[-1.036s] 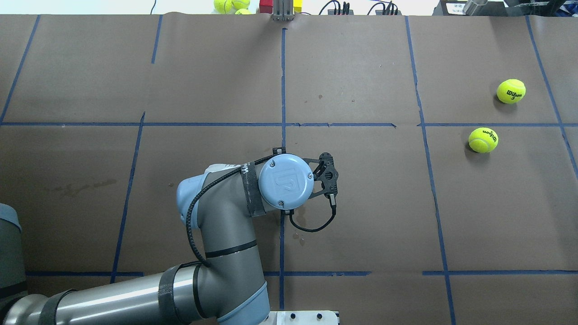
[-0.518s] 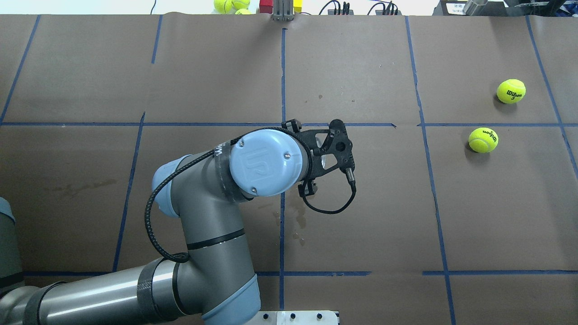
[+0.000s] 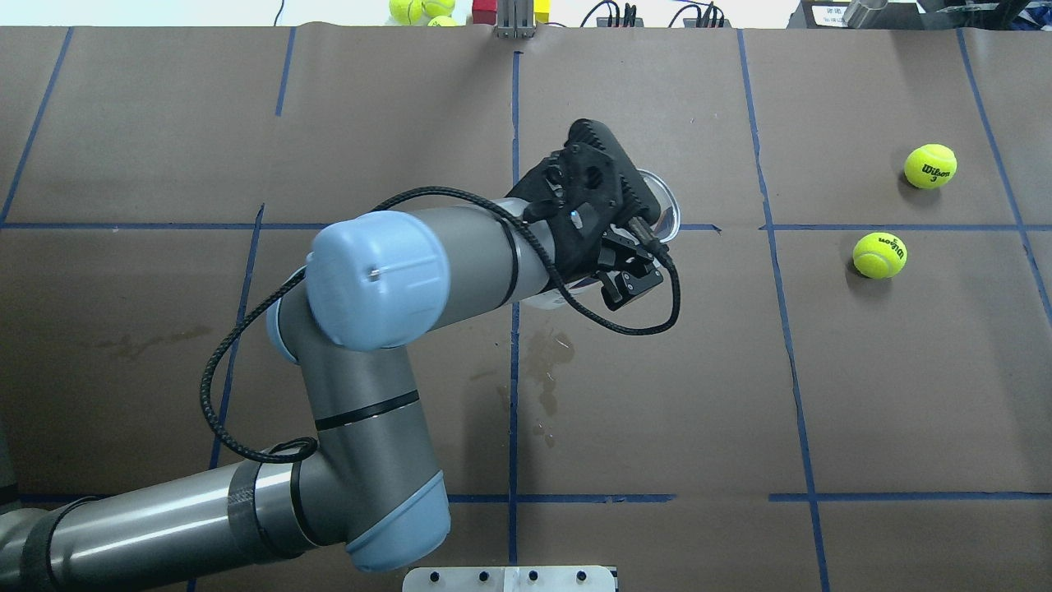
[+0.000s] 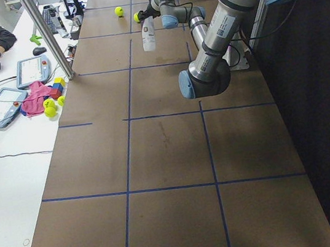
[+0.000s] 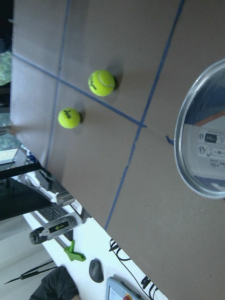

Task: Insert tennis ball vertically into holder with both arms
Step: 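Rotate the can upright with the left gripper and set it down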

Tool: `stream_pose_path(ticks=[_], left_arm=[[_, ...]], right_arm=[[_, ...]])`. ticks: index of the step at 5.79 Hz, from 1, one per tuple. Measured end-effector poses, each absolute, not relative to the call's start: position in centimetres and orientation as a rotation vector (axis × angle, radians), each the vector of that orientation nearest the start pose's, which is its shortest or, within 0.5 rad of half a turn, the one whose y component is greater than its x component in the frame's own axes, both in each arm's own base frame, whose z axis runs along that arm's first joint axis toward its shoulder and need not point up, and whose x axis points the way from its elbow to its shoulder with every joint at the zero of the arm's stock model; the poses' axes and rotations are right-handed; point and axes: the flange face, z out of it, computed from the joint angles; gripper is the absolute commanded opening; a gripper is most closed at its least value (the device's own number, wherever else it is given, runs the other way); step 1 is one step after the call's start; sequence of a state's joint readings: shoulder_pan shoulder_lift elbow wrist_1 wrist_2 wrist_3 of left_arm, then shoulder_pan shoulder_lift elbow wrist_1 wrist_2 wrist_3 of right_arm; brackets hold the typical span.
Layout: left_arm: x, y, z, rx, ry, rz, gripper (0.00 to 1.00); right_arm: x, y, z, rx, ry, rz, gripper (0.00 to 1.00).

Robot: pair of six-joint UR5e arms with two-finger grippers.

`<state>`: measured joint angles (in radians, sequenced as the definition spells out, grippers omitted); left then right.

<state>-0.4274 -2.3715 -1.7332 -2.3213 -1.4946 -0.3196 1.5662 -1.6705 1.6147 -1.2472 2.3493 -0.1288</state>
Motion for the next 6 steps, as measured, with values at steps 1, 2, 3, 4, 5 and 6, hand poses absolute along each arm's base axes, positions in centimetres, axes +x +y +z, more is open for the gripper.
stream_pose_path(ticks=[1, 2, 3, 4, 5, 6], left_arm=[[48.4, -37.9, 4.3, 1.42, 1.235, 0.448, 0.81], [47.1, -37.6, 6.0, 1.497, 1.306, 0.37, 0.81], [46.6, -37.7, 7.4, 1.545, 1.334, 0.314, 0.81], [47.6, -38.4, 9.8, 1.57, 1.338, 0.276, 0.81], [49.5, -39.3, 13.3, 1.577, 1.334, 0.254, 0.81], [51.0, -40.0, 16.0, 1.57, 1.332, 0.236, 0.81]], right_arm=[[6.1, -46.5, 64.9, 0.303, -0.758, -0.23, 1.0], [6.1, -46.4, 64.9, 0.302, -0.759, -0.23, 1.0], [6.1, -46.5, 64.9, 0.303, -0.759, -0.23, 1.0], [6.1, -46.5, 64.8, 0.303, -0.759, -0.23, 1.0], [6.1, -46.5, 64.8, 0.303, -0.759, -0.23, 1.0], [6.1, -46.5, 64.8, 0.303, -0.759, -0.231, 1.0]])
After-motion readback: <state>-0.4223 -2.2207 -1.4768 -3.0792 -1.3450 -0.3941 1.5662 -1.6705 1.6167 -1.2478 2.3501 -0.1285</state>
